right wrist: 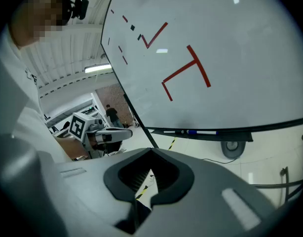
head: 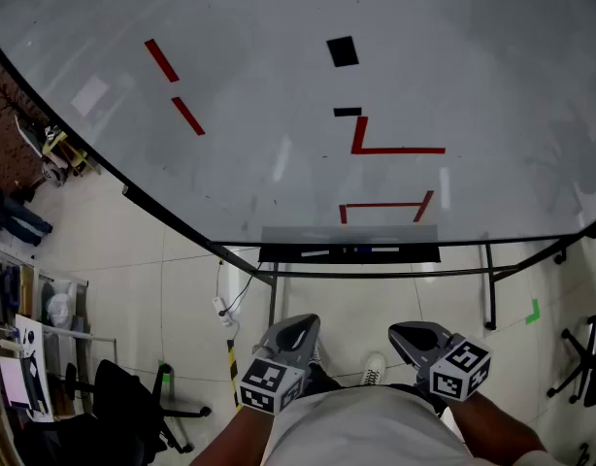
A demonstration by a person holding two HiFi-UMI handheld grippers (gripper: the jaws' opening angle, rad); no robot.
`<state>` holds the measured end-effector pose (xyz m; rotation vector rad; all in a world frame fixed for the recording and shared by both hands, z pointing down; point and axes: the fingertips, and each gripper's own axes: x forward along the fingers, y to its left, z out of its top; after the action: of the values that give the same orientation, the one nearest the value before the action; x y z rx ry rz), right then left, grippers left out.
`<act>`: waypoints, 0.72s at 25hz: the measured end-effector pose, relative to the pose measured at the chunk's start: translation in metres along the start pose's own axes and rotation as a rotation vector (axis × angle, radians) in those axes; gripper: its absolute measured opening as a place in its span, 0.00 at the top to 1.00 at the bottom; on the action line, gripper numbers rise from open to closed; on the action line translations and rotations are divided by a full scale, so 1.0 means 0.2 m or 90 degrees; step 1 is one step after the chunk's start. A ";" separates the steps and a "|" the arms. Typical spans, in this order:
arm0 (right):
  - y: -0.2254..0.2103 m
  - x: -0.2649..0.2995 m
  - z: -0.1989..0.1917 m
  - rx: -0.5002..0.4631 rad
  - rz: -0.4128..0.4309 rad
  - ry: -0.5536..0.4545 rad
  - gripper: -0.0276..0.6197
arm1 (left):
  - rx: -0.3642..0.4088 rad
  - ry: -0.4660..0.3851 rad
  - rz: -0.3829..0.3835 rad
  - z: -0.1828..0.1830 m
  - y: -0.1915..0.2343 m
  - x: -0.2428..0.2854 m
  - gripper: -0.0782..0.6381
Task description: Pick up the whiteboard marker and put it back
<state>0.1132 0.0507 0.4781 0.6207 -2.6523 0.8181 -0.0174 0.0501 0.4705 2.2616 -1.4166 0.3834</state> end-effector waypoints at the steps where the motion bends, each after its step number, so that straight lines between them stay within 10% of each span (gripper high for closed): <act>1: 0.00 0.03 0.01 0.001 -0.006 -0.001 0.95 | 0.002 0.001 -0.009 0.01 0.02 0.01 0.87; 18: 0.09 0.49 0.33 0.011 -0.152 -0.078 0.95 | 0.298 0.042 -0.153 0.12 0.44 0.13 0.86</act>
<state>0.0097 -0.0056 0.4554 0.9984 -2.6111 0.7569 -0.0843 -0.0153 0.4818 2.7195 -1.0852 0.7669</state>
